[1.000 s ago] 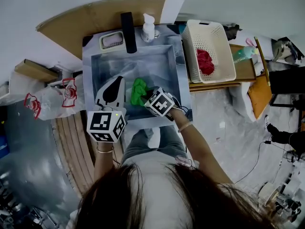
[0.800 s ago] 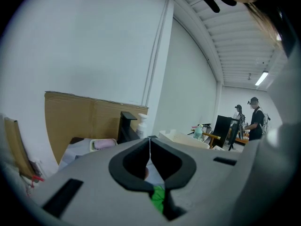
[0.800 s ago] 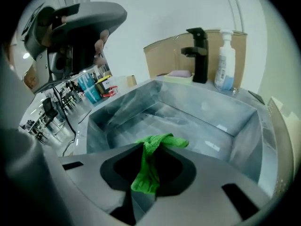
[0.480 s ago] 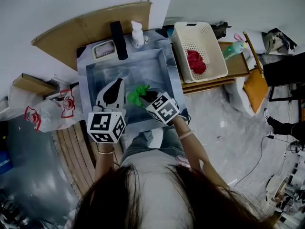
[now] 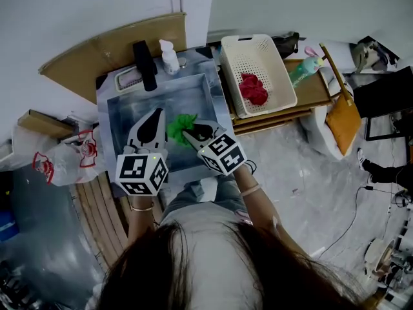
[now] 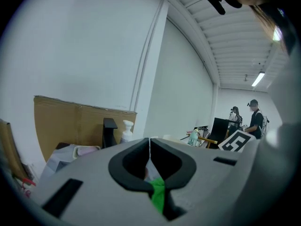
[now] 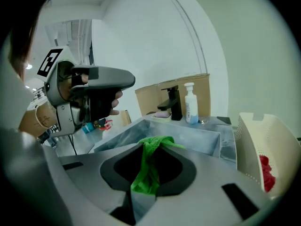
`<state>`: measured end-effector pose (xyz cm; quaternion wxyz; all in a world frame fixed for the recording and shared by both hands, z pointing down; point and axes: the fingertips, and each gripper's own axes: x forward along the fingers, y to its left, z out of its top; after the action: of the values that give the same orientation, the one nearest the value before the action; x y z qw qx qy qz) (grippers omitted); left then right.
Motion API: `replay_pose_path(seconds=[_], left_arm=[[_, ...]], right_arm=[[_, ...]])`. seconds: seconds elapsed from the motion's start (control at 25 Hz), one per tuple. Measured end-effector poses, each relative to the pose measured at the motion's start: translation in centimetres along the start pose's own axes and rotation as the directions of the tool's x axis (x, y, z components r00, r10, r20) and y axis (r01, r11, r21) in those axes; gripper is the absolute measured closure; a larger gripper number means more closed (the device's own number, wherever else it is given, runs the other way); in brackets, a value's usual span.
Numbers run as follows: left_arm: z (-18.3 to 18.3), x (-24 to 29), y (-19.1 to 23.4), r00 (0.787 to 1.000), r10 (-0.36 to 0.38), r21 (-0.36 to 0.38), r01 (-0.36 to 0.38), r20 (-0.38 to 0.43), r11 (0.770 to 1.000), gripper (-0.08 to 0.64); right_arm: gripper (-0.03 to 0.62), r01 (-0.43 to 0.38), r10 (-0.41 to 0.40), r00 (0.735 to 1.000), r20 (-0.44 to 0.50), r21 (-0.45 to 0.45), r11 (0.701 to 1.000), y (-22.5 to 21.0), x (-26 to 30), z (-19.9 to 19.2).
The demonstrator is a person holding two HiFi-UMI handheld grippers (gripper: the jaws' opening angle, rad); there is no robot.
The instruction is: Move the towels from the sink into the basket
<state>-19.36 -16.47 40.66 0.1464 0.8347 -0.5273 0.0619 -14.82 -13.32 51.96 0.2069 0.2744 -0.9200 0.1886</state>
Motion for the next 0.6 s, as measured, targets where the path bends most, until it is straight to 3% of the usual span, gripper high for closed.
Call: replay_pose_path(seconds=[0.6], left_arm=[[2.4, 3.8, -7.2, 0.999, 0.024, 0.022, -0.025, 0.02, 0.999, 0.551]], right_arm=[[0.503, -0.043, 0.046, 0.993, 0.111, -0.032, 0.999, -3.9, -7.7, 2.6]])
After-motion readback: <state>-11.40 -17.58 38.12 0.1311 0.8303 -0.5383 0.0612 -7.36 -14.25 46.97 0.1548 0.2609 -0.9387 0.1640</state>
